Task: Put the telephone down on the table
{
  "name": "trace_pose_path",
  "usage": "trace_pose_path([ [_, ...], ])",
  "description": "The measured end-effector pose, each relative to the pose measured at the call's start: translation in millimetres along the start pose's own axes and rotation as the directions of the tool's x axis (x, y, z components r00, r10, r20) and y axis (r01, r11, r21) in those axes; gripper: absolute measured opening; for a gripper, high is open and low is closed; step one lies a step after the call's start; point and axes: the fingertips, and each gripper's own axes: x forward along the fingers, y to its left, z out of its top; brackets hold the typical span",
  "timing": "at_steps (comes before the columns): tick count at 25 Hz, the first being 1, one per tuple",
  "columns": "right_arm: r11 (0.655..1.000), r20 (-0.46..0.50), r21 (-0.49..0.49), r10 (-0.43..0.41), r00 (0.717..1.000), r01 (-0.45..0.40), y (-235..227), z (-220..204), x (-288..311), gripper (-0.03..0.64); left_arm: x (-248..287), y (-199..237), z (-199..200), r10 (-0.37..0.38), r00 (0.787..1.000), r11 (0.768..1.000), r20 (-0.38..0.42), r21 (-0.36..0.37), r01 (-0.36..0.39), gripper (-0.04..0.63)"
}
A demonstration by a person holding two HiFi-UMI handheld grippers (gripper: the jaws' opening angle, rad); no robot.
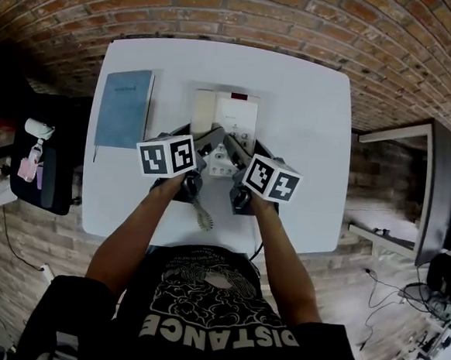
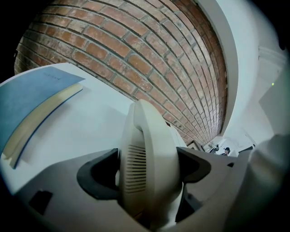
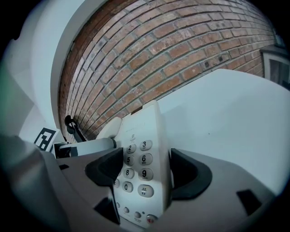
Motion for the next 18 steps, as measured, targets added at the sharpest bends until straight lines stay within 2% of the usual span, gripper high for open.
trace_pose_path([
  [5,1.000,-0.017,-0.014,-0.003,1.000,0.003,-1,1,-3,0.321,0,0,0,-0.014,1.000,1.000,-0.003,0.007,0.014,0.391],
  [9,0.999,-0.003,-0.045,-0.003,1.000,0.003,4,9,-14,0.311,-7,-1,2,0.015,1.000,0.999,0.004,0.046,-0.015,0.390],
  [18,0.988,0.036,-0.155,0.021,0.999,-0.015,22,37,-46,0.304,-47,-17,37,0.061,0.990,0.989,0.128,0.124,-0.077,0.390],
])
